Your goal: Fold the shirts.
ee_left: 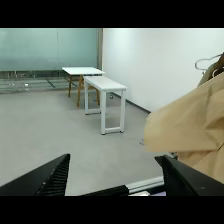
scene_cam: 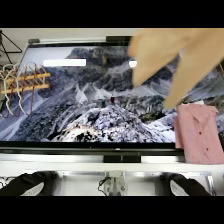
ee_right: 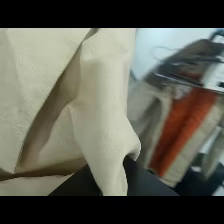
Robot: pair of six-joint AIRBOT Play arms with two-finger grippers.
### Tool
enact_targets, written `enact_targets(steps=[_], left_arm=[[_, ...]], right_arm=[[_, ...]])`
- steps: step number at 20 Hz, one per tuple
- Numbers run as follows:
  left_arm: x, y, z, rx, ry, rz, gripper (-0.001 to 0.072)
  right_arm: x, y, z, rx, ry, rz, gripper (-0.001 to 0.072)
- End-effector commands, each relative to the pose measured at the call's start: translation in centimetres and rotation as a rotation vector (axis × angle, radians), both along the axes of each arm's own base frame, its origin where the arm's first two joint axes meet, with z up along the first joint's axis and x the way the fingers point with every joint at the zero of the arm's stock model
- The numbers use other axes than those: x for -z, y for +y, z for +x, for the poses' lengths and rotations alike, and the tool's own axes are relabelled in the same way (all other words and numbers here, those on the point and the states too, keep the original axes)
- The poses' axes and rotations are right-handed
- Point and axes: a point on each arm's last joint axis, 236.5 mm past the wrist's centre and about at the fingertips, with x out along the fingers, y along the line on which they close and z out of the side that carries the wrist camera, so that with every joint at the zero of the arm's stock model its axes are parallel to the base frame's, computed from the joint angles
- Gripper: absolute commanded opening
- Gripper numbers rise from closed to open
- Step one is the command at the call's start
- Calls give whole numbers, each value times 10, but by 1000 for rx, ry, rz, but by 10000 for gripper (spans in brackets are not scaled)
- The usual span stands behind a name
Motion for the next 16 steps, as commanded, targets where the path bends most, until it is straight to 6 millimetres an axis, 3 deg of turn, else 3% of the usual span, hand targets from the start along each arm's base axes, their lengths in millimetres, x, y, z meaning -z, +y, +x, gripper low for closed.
enact_targets(steps=[1, 7, 13, 16], left_arm=[[20, -2, 1, 11, 81, 37, 675], [27, -3, 1, 22, 123, 16, 675], [27, -3, 1, 23, 124, 14, 674], [27, -3, 1, 23, 124, 14, 675]], right_arm=[[-11, -106, -44, 271, -74, 84, 62], [-4, -194, -100, 498, -93, 144, 62], [-4, -260, -173, 729, -167, 203, 62], [-1, -283, -208, 815, -194, 237, 62]])
